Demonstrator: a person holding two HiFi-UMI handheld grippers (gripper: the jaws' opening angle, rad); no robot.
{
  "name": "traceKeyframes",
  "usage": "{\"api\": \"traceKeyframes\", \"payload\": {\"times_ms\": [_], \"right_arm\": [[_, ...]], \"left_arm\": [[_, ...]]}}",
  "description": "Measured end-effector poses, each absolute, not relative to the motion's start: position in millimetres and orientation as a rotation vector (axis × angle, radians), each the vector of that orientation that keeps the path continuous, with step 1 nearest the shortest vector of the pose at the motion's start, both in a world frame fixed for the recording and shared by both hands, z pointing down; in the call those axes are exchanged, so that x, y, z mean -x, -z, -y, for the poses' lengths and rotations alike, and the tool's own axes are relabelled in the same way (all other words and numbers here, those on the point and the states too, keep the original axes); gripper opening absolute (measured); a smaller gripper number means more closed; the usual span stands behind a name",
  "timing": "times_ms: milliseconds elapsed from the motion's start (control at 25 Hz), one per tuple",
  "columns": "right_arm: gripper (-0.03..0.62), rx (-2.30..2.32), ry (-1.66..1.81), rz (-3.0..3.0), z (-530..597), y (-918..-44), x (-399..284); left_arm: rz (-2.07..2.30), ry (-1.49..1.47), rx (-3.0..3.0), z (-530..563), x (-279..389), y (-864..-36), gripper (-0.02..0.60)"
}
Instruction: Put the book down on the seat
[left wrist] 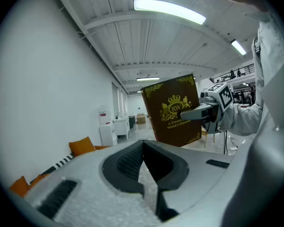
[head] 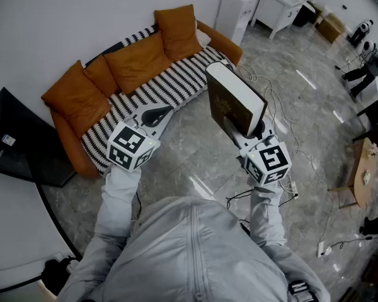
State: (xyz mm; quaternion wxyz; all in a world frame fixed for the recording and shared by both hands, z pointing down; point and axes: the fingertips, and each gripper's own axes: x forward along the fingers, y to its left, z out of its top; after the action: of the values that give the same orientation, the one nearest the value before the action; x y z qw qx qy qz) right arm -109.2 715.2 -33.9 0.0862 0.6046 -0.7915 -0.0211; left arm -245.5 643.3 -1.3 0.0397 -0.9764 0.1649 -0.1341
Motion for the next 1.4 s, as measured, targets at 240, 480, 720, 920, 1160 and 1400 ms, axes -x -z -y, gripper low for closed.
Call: {"api": "traceKeyframes", "payload": {"times_ms": [240, 480, 720, 920, 1160, 1400], "right_arm": [[0.235, -1.825, 0.035, 2.403, -721.4, 34.3, 100.4], [0.235, -1.836, 0.011, 2.410, -731.1, 29.6, 86.8], [0.235, -1.806, 0.001, 2.440, -743.2, 21.0, 72.4], [0.233, -1.800, -0.071, 2.501, -762.3, 10.5, 52.6], [0.233, -1.816, -0.108, 2.483, -776.7, -2.5, 30.4], [0.233, -1.834, -0.103, 2.456, -776.0, -6.0, 15.5]], "left_arm": [[-0.472, 0.322, 2.989, -651.0, 240.2, 7.9, 0.025], [-0.441, 0.342, 2.949, -664.3, 227.5, 7.5, 0.025], [-0.531, 0.301, 2.956, -673.4, 218.9, 6.1, 0.025], [-0.618, 0.344, 2.923, -689.3, 207.3, -6.9, 0.025], [-0.642, 0.357, 2.919, -701.4, 196.7, -14.2, 0.025], [-0.675, 0.357, 2.903, -696.8, 191.5, -8.7, 0.025]]}}
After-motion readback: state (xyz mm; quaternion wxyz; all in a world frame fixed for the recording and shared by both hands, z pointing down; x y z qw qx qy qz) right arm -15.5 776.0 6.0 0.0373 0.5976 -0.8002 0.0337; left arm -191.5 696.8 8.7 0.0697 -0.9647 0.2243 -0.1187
